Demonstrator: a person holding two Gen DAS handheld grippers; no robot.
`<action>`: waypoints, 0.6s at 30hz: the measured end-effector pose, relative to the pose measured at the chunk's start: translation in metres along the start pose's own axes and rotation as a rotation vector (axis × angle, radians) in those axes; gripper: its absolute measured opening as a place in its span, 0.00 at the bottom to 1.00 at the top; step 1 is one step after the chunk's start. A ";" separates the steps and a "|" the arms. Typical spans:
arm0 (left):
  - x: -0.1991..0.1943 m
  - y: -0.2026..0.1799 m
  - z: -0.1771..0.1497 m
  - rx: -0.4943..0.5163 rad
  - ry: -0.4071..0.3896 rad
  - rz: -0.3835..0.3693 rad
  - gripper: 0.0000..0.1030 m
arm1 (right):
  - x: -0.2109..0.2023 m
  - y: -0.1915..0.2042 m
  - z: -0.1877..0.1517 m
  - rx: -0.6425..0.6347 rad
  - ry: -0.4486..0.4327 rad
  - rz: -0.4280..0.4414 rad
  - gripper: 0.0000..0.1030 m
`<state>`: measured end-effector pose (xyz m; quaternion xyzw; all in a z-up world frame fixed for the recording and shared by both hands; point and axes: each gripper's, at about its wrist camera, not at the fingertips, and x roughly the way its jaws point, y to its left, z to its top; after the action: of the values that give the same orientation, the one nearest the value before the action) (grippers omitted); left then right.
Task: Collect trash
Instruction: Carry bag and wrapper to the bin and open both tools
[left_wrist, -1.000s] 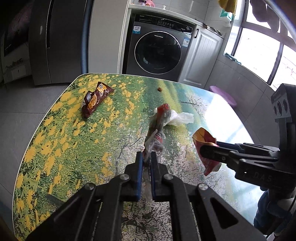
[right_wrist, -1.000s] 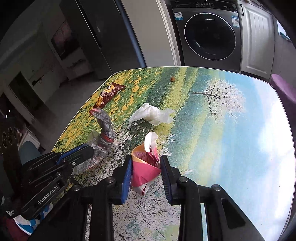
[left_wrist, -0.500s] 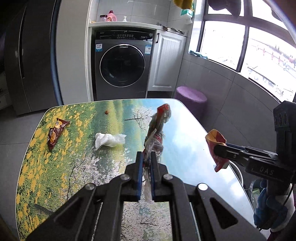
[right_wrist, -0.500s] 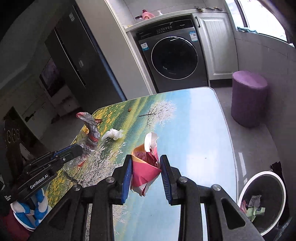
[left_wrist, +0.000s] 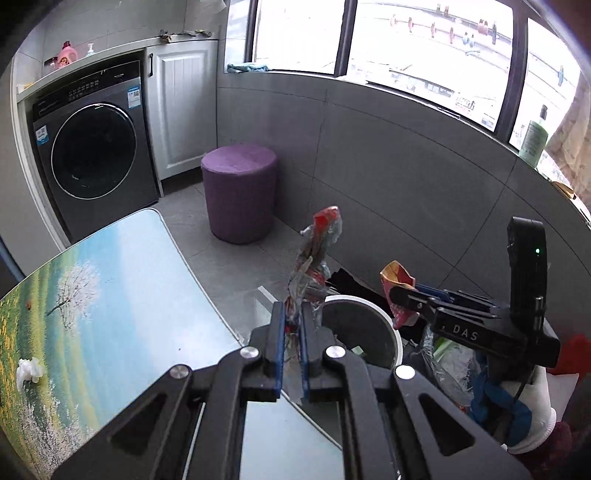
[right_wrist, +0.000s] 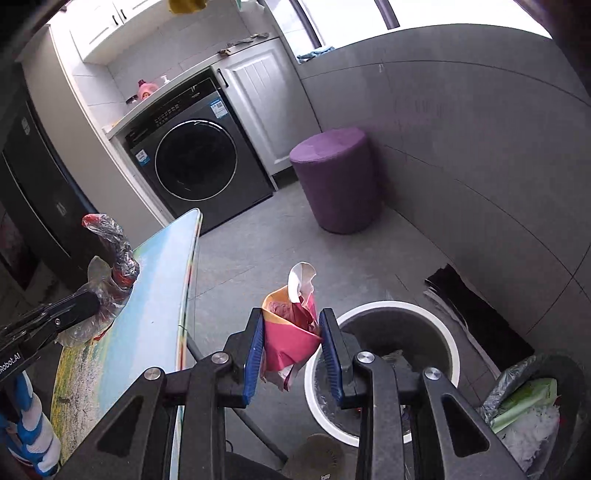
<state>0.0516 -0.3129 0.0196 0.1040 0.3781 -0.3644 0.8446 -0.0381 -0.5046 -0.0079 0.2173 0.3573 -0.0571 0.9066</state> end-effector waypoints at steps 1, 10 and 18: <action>0.014 -0.012 0.002 0.016 0.018 -0.013 0.06 | 0.004 -0.011 -0.001 0.018 0.010 -0.015 0.28; 0.116 -0.064 0.011 0.045 0.182 -0.089 0.08 | 0.042 -0.072 -0.017 0.109 0.100 -0.105 0.45; 0.147 -0.059 0.011 0.019 0.239 -0.093 0.09 | 0.047 -0.086 -0.028 0.131 0.118 -0.133 0.51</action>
<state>0.0828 -0.4389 -0.0717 0.1370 0.4769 -0.3917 0.7749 -0.0431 -0.5676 -0.0886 0.2547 0.4193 -0.1275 0.8620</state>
